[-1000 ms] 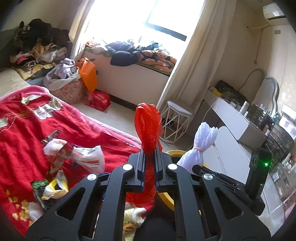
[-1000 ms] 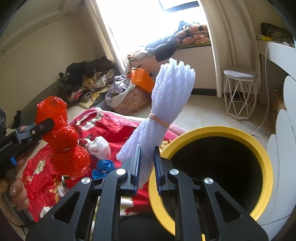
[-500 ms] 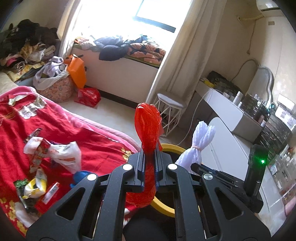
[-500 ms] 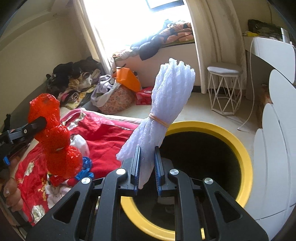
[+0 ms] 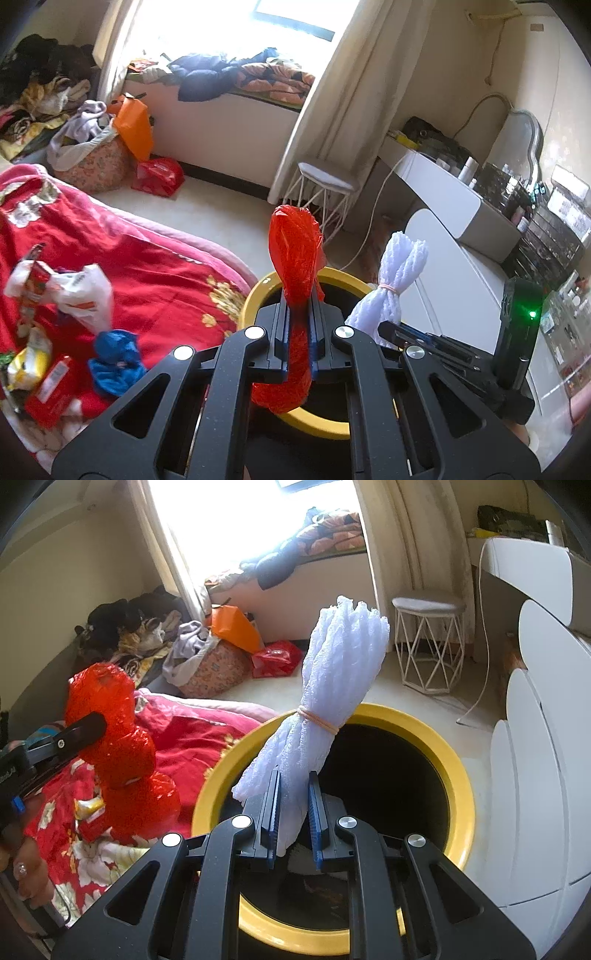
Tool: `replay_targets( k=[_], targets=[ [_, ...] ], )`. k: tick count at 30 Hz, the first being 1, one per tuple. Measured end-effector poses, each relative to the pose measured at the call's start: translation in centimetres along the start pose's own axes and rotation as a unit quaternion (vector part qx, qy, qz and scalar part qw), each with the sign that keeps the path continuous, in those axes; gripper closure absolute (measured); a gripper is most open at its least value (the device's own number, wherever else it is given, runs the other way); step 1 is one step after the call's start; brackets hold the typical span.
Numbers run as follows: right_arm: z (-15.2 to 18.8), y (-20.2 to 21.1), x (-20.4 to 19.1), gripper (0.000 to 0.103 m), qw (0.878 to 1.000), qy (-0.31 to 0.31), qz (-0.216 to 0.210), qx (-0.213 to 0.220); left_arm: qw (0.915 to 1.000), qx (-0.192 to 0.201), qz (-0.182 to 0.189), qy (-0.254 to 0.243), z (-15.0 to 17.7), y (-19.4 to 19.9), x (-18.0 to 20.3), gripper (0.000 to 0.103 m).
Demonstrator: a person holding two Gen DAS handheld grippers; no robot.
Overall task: Collect trash
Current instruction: 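Carry the red mesh bag and foam nets with both grippers over the bin, then open both grippers to drop the mesh bag and foam nets into the bin, then move both tools back toward the wrappers and blue bag on the bedspread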
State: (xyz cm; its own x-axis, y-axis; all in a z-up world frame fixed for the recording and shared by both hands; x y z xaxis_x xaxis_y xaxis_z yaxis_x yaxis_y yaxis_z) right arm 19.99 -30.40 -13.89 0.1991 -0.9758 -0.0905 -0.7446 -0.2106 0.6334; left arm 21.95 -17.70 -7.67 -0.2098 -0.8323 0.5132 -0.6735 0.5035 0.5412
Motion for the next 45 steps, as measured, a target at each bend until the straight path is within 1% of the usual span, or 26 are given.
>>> replay_targets(
  k=[10,17,20,21,22,23,24,25,27,29,31,34,37,40,45],
  targets=[
    [2.2,-1.0,1.3,0.089,0.999,-0.006,0.003,-0.035,0.9996,-0.028,-0.006,-0.004,1.5,-3.2,0.6,0.099],
    [3.4,-1.3,2.0,0.089,0.999,-0.009,0.003,-0.05,0.9991,-0.041,-0.01,-0.009,2.2,-4.9,1.0,0.099],
    [3.7,-1.4,2.5,0.085,0.998,-0.018,0.003,-0.057,0.9988,-0.048,-0.009,-0.009,2.4,-5.6,1.2,0.098],
    [3.9,-1.5,2.6,0.08,0.998,-0.021,0.005,-0.057,0.9986,-0.052,-0.011,-0.007,2.4,-6.0,1.2,0.093],
    [4.0,-1.5,2.7,0.078,0.998,-0.024,0.005,-0.06,0.9983,-0.058,-0.009,-0.003,2.5,-6.2,1.1,0.085],
    [4.1,-1.5,2.9,0.074,0.998,-0.026,0.005,-0.062,0.9981,-0.06,-0.01,0.004,2.5,-6.3,0.9,0.064],
    [4.1,-1.5,3.0,0.065,0.998,-0.028,0.007,-0.062,0.9983,-0.057,-0.011,0.008,2.4,-6.3,0.8,0.047],
    [4.1,-1.4,3.3,0.058,0.998,-0.033,0.011,-0.06,0.9984,-0.053,-0.015,0.012,2.3,-6.1,0.5,0.041],
    [4.1,-1.2,3.7,0.055,0.998,-0.039,0.014,-0.056,0.9984,-0.052,-0.02,0.014,2.2,-5.8,0.2,0.024],
    [3.9,-1.0,4.0,0.051,0.998,-0.043,0.022,-0.05,0.9985,-0.047,-0.026,0.012,2.2,-5.3,-0.2,0.013],
    [3.7,-0.7,4.1,0.048,0.998,-0.045,0.024,-0.042,0.9989,-0.037,-0.029,0.01,2.1,-4.5,-0.4,0.011],
    [3.3,-0.3,4.0,0.043,0.998,-0.04,0.029,-0.032,0.999,-0.026,-0.036,0.004,1.9,-3.4,-0.7,0.011],
    [2.6,0.2,3.5,0.043,0.999,-0.032,0.029,-0.018,0.9991,-0.006,-0.042,-0.004,1.5,-2.1,-0.9,0.011],
    [1.9,0.8,2.8,0.039,0.999,-0.025,0.024,-0.004,0.9987,0.013,-0.05,-0.007,1.0,-0.5,-1.3,0.011],
    [0.8,1.5,0.9,0.038,1.0,-0.006,0.012,0.011,0.9973,0.038,-0.062,-0.009,0.0,1.7,-2.2,0.011]
  ],
)
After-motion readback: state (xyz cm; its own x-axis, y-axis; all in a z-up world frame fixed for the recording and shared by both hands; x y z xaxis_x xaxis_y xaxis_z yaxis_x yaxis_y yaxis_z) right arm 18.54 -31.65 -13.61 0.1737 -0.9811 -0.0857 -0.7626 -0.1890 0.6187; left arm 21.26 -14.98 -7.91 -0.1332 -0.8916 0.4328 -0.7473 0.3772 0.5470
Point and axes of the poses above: each gripper's, at about its wrist camera, not at the fingertips, and y roughly against the way its jaws point, x to its right, z to its underside, the point moved 9 cm from there along -y, roughly the way its jaws point, and after that the axes turned 15 degrees about y, right-handed, at the moved point
